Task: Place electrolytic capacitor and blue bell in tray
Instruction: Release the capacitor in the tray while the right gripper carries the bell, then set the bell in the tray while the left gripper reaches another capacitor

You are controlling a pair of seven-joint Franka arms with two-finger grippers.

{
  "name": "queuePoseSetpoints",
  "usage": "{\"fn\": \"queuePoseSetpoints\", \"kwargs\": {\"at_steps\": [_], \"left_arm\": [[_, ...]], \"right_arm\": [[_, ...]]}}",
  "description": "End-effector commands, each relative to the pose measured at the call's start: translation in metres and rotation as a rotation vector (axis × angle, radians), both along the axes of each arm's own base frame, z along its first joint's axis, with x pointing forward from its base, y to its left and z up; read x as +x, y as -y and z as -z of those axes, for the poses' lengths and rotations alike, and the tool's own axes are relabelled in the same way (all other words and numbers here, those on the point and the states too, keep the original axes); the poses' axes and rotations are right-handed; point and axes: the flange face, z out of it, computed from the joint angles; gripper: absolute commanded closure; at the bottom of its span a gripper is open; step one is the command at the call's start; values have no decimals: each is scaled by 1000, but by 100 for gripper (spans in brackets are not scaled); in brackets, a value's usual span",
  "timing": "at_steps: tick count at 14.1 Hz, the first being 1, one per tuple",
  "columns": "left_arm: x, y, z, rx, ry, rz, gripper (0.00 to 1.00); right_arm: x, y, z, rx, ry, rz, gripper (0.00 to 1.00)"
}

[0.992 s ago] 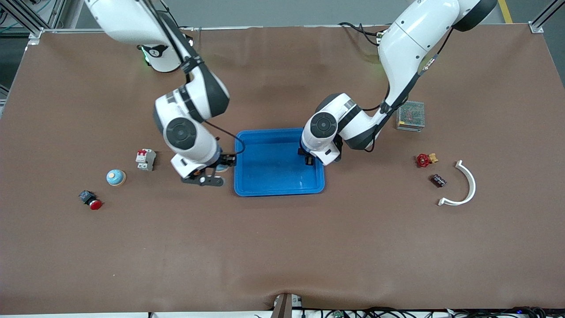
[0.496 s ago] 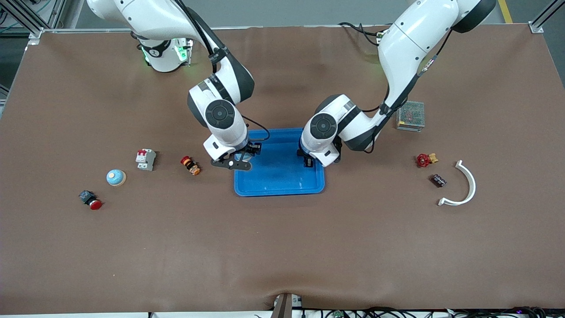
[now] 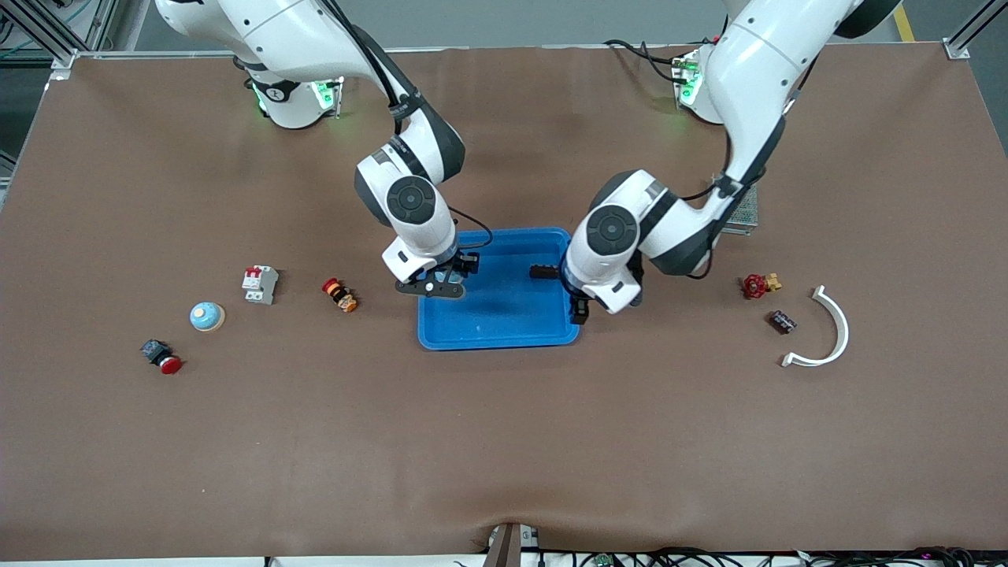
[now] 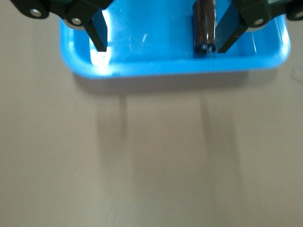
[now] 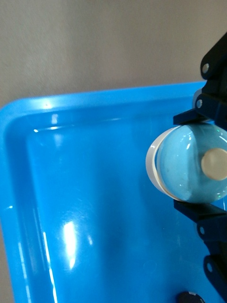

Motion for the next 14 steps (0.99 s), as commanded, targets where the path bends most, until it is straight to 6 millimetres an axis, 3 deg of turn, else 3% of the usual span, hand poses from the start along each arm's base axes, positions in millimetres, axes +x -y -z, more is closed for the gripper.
{"fn": "queuePoseSetpoints", "kwargs": {"at_steps": [1,7,11,14], "left_arm": [[13,-41,-17,48,-22,89,0],[43,-131,-12,56,-101,245,0],[50,-197,6,104,-159,401,0],[53,-231,13,115,-177,478,0]], "right_arm": [[-2,-3,11,6,9,16,59],[-1,-6,28,19,29,15,59],[-3,-9,36,19,30,10,59],[-5,-12,39,20,31,6,58]]}}
